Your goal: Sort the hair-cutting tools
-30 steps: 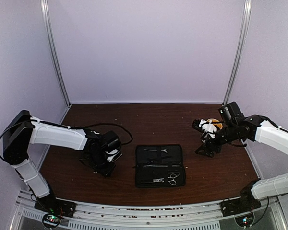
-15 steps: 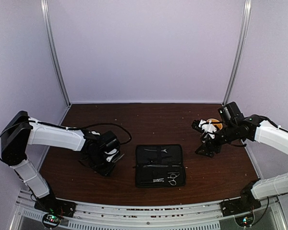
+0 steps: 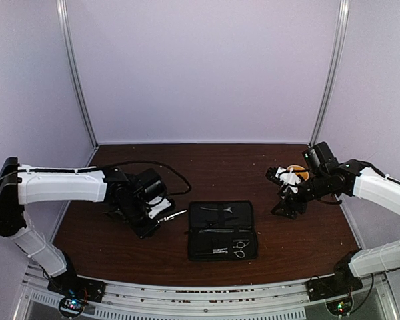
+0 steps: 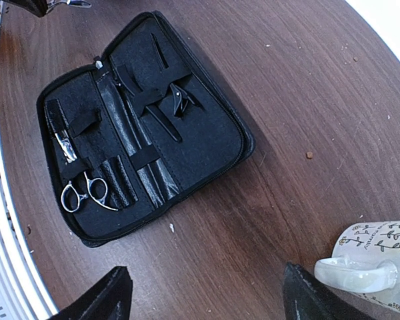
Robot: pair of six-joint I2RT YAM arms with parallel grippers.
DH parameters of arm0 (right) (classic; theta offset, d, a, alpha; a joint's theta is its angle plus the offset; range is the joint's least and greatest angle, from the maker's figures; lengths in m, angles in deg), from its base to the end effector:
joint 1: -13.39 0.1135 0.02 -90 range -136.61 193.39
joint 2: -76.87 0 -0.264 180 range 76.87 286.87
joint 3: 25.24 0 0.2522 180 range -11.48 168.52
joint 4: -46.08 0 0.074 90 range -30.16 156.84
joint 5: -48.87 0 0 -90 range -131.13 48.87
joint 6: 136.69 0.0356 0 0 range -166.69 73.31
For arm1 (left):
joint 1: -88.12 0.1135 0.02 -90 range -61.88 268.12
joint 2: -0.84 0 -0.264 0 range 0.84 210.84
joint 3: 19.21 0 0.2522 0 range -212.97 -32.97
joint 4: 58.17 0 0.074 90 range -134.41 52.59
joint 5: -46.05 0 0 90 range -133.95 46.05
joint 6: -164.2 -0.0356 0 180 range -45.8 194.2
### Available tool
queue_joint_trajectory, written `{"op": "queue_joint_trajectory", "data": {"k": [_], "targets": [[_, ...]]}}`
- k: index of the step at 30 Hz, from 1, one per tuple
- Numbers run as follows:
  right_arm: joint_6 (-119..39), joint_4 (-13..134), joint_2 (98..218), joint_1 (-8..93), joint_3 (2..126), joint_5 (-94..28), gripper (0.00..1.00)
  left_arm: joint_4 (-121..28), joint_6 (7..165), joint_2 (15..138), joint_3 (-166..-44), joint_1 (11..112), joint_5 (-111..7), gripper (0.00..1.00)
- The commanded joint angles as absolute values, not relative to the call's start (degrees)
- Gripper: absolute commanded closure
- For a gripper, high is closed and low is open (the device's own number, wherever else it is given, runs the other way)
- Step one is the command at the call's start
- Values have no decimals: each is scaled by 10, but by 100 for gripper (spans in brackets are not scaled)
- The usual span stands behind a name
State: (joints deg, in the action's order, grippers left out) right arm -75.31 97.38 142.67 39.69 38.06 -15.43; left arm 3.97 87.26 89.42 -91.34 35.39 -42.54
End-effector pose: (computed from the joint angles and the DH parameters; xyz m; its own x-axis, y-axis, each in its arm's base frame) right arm 0.1961 0.1141 0.2577 -0.3338 -0.6464 -0.6861 -0.8985 0.4382 0.0243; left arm 0.1684 -0.2199 0.1986 -0.7574 0.6222 -0.1982 0.6380 0.7698 -0.0212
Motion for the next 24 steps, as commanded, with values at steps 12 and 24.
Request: {"op": "queue_joint_trajectory", "data": {"k": [12, 24], "targets": [[-767, 983, 1472, 393, 375, -164, 21, 230, 767, 1010, -1110, 285, -476, 100], [-768, 989, 1480, 393, 374, -152, 22, 241, 778, 1064, -1159, 267, -470, 100]]}}
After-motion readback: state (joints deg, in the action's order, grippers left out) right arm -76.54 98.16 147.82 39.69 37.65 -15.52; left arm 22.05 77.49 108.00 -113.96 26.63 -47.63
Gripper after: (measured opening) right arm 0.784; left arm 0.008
